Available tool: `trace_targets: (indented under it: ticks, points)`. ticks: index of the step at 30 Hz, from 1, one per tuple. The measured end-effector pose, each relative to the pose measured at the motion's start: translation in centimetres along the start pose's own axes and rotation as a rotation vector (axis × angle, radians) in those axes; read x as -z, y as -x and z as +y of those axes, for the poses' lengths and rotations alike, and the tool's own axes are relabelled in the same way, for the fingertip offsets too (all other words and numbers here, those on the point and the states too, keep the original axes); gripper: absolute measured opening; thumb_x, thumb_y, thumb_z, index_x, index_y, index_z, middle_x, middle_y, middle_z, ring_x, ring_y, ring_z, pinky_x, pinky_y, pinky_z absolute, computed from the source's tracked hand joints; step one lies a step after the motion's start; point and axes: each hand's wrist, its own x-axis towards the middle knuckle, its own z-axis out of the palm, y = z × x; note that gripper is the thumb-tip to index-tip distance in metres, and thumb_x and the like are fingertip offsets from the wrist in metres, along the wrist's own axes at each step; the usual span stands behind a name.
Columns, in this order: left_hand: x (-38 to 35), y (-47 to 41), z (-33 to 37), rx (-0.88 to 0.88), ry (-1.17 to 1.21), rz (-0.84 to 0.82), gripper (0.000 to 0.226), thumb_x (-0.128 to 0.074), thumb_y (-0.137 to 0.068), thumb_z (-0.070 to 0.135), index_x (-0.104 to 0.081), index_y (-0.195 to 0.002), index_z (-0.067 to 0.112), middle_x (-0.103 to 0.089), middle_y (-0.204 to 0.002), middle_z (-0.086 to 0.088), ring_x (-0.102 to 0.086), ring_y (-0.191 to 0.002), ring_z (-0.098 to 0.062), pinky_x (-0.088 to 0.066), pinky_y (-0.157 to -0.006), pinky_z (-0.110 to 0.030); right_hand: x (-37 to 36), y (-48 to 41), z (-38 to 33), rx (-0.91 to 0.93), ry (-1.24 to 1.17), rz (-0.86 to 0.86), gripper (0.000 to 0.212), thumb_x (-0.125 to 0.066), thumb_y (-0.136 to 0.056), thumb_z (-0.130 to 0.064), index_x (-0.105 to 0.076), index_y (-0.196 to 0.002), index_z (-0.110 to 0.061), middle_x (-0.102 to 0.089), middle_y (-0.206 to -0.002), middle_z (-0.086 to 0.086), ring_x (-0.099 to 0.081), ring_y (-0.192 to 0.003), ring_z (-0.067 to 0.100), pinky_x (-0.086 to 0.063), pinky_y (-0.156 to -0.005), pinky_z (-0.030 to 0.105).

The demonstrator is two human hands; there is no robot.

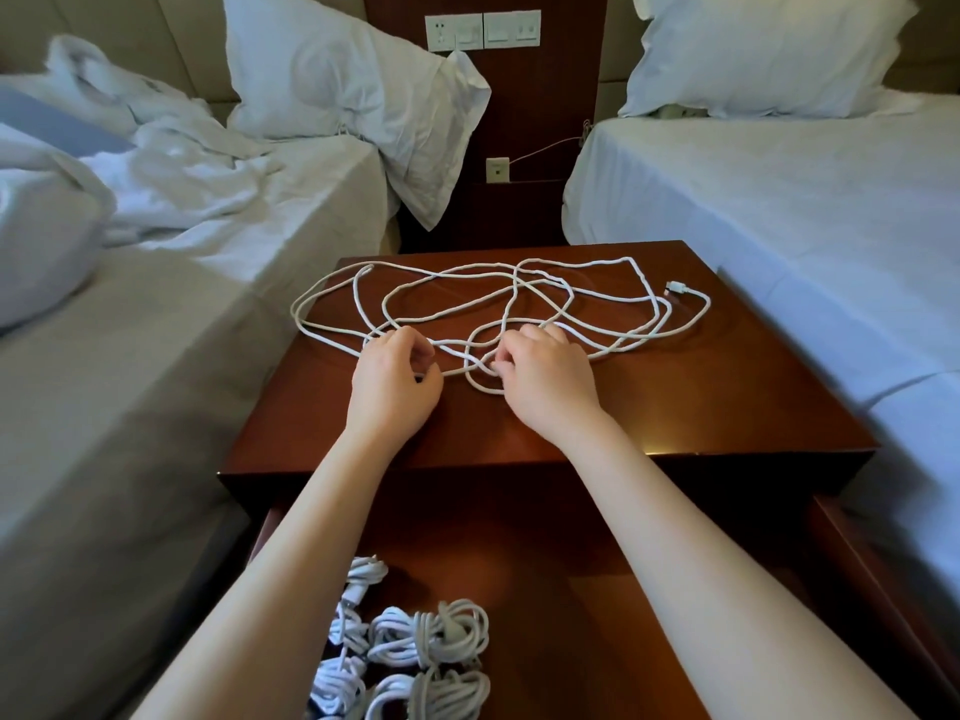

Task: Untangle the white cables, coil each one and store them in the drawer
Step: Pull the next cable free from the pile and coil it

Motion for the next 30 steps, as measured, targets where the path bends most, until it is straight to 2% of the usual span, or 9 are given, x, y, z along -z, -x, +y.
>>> trace_targets:
  ticks: [2,5,9,13,17,19,22,26,30]
  points:
    - [0.3,0.2,-0.1,0.013,-0.017,0.002,0.015,-0.066,-0.081,0.009,-0.055,-0.086,0.018,-0.056,-0.093,0.001,-0.054,-0.097,-0.023,-0.046,-0.080,-0.032,0.2,0.2,0.4,-0.048,-0.009,0.011,0.020,-0.048,-0.100,-0.027,-0.062,-0.105,-0.014,-0.063,-0.108,0.001,-0.052,-0.104,0.021,-0.046,-0.085,0.034]
    - [0.9,0.5,-0.7,0.161,-0.054,0.015,0.016,-0.068,-0.081,0.015,-0.057,-0.093,0.016,-0.051,-0.105,-0.003,-0.045,-0.111,-0.025,-0.043,-0.092,-0.040,0.6,0.6,0.6,-0.074,-0.003,0.004,0.019,-0.048,-0.100,-0.026,-0.062,-0.105,-0.014,-0.063,-0.111,0.002,-0.051,-0.105,0.020,-0.047,-0.086,0.034]
    - [2.2,1.3,-1.7,0.290,-0.063,0.101,0.033,-0.073,-0.079,0.026,-0.057,-0.104,0.012,-0.046,-0.119,-0.010,-0.036,-0.120,-0.029,-0.035,-0.098,-0.040,0.9,1.0,-0.2,-0.020,0.037,0.101,0.018,-0.054,-0.097,-0.026,-0.065,-0.104,-0.013,-0.064,-0.107,0.004,-0.053,-0.104,0.023,-0.045,-0.082,0.034]
    - [3.8,1.7,-3.2,0.361,0.019,0.139,0.030,-0.075,-0.078,0.029,-0.055,-0.093,0.013,-0.052,-0.102,-0.007,-0.049,-0.106,-0.027,-0.042,-0.088,-0.036,0.3,0.8,-3.4,0.102,-0.045,0.101,0.016,-0.057,-0.094,-0.024,-0.065,-0.104,-0.015,-0.063,-0.107,0.002,-0.053,-0.104,0.021,-0.045,-0.082,0.033]
    - [4.7,1.9,-4.3,0.381,0.071,0.138,0.012,-0.070,-0.081,0.017,-0.058,-0.084,0.013,-0.060,-0.090,-0.004,-0.056,-0.090,-0.022,-0.039,-0.073,-0.028,-1.0,0.0,-6.8,0.164,-0.128,0.011,0.024,-0.057,-0.095,-0.027,-0.063,-0.115,-0.016,-0.060,-0.116,0.001,-0.050,-0.109,0.018,-0.044,-0.090,0.032]
    - [4.8,2.1,-4.5,0.375,0.086,0.148,0.004,-0.065,-0.082,0.012,-0.061,-0.083,0.013,-0.062,-0.089,-0.003,-0.058,-0.087,-0.022,-0.041,-0.074,-0.029,-1.7,-0.2,-7.6,0.180,-0.149,-0.053,0.028,-0.057,-0.094,-0.035,-0.063,-0.115,-0.019,-0.059,-0.116,-0.001,-0.049,-0.110,0.018,-0.042,-0.092,0.033]
    - [4.6,2.1,-4.5,0.357,0.052,0.129,0.004,-0.061,-0.083,0.013,-0.064,-0.084,0.016,-0.063,-0.089,-0.001,-0.059,-0.088,-0.021,-0.046,-0.077,-0.032,-2.2,-0.2,-7.8,0.172,-0.106,-0.115,0.031,-0.061,-0.087,-0.049,-0.065,-0.102,-0.023,-0.060,-0.107,-0.005,-0.048,-0.105,0.015,-0.041,-0.091,0.034]
    - [4.2,2.2,-4.1,0.212,-0.088,-0.024,0.013,-0.062,-0.085,0.039,-0.064,-0.084,0.026,-0.058,-0.090,0.006,-0.055,-0.092,-0.019,-0.045,-0.084,-0.039,-1.8,-0.4,-7.3,0.115,-0.056,-0.120,0.015,-0.057,-0.089,-0.031,-0.065,-0.093,-0.019,-0.060,-0.100,-0.003,-0.049,-0.102,0.019,-0.038,-0.085,0.032]
    - [4.0,2.2,-3.2,0.142,-0.172,-0.114,0.015,-0.060,-0.088,0.038,-0.064,-0.099,0.028,-0.053,-0.112,0.002,-0.044,-0.112,-0.024,-0.034,-0.091,-0.040,-1.0,-0.2,-5.3,0.016,0.038,-0.065,0.016,-0.052,-0.092,-0.026,-0.064,-0.096,-0.016,-0.061,-0.098,0.000,-0.051,-0.103,0.021,-0.042,-0.086,0.035]
